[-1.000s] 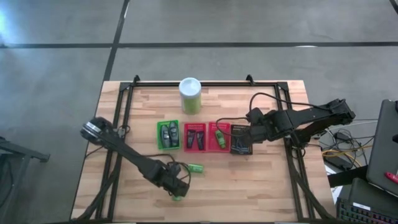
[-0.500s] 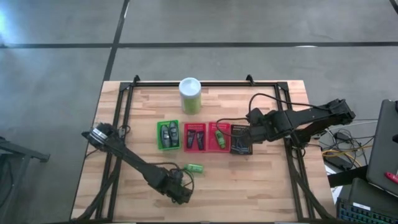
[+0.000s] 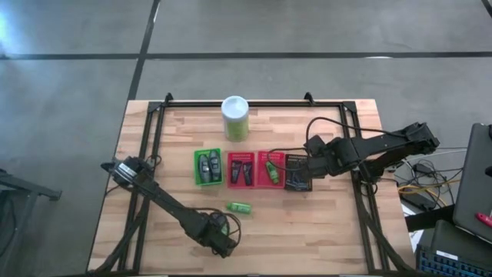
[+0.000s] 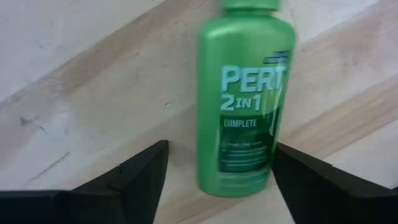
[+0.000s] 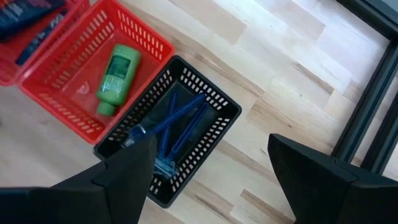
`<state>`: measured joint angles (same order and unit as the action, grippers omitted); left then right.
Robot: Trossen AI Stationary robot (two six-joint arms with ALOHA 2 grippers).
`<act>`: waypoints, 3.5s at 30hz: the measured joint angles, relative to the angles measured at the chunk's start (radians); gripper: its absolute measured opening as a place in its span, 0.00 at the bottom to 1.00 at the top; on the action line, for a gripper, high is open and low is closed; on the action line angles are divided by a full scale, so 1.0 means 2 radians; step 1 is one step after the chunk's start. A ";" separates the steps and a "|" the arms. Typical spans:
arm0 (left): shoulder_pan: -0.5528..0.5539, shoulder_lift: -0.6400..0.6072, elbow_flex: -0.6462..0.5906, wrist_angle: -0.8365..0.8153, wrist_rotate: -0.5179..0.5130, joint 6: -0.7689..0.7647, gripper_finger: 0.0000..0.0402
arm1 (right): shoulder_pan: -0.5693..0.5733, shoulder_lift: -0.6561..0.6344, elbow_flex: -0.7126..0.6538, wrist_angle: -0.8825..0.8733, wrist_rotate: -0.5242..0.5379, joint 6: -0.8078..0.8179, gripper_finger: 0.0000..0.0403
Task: Pick & Place Travel size toiletries
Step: Put the bottom green shampoo into the left red bin
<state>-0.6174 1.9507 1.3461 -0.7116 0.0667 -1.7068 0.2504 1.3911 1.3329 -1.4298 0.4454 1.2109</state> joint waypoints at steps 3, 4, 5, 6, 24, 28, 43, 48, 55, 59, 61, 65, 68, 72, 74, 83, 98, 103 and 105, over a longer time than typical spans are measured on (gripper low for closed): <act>0.001 -0.001 -0.004 -0.001 -0.001 0.004 0.64 | 0.000 0.000 0.000 0.000 -0.004 -0.003 0.74; 0.001 -0.001 -0.005 -0.001 -0.002 0.007 0.62 | 0.000 0.000 0.000 0.001 -0.006 -0.003 0.74; 0.000 -0.001 -0.006 -0.002 -0.004 0.010 0.59 | 0.000 -0.001 0.000 0.002 -0.007 -0.003 0.73; 0.000 -0.001 -0.006 -0.002 -0.006 0.014 0.57 | 0.000 -0.001 0.000 0.002 -0.009 -0.003 0.72; 0.012 -0.053 -0.014 -0.023 -0.062 0.120 0.44 | 0.000 -0.030 -0.001 0.013 -0.030 -0.027 0.58; 0.015 -0.103 -0.015 -0.015 -0.131 0.218 0.44 | 0.000 -0.058 -0.007 0.051 -0.060 -0.046 0.56; 0.111 -0.198 -0.014 -0.005 -0.296 0.564 0.44 | 0.000 -0.080 -0.100 0.477 -0.188 -0.088 0.62; 0.150 -0.198 -0.014 0.038 -0.285 0.639 0.44 | -0.001 -0.066 -0.106 0.478 -0.183 -0.063 0.65; 0.177 -0.198 -0.014 0.100 -0.260 0.607 0.44 | -0.001 -0.062 -0.100 0.479 -0.091 -0.060 0.72; 0.205 -0.198 -0.014 0.147 -0.229 0.514 0.44 | -0.001 -0.060 -0.086 0.484 -0.057 -0.077 0.76; 0.212 -0.198 -0.014 0.177 -0.224 0.506 0.44 | -0.001 -0.055 -0.084 0.483 -0.049 -0.078 0.77; 0.218 -0.198 -0.014 0.217 -0.221 0.517 0.44 | -0.003 -0.036 -0.082 0.482 -0.041 -0.074 0.79; 0.222 -0.198 -0.014 0.220 -0.215 0.512 0.44 | -0.003 -0.025 -0.073 0.483 -0.024 -0.074 0.80; 0.221 -0.198 -0.014 0.217 -0.209 0.503 0.44 | -0.002 -0.020 -0.059 0.486 -0.012 -0.084 0.81; 0.221 -0.198 -0.014 0.217 -0.208 0.498 0.44 | -0.003 -0.020 -0.057 0.483 -0.009 -0.088 0.81; 0.223 -0.198 -0.014 0.251 -0.206 0.507 0.44 | -0.017 -0.012 -0.060 0.485 -0.008 -0.058 0.73; 0.227 -0.199 -0.017 0.250 -0.191 0.521 0.44 | -0.026 -0.005 -0.059 0.510 0.002 -0.046 0.74; 0.230 -0.199 -0.017 0.251 -0.186 0.528 0.44 | -0.026 0.007 -0.058 0.520 0.002 -0.044 0.70; 0.230 -0.199 -0.017 0.250 -0.185 0.529 0.44 | -0.026 0.007 -0.058 0.521 0.002 -0.044 0.66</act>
<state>-0.1570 1.5536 1.3125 -0.2119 -0.3030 -0.6492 0.1977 1.4051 1.2171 -0.3880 0.4488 1.1229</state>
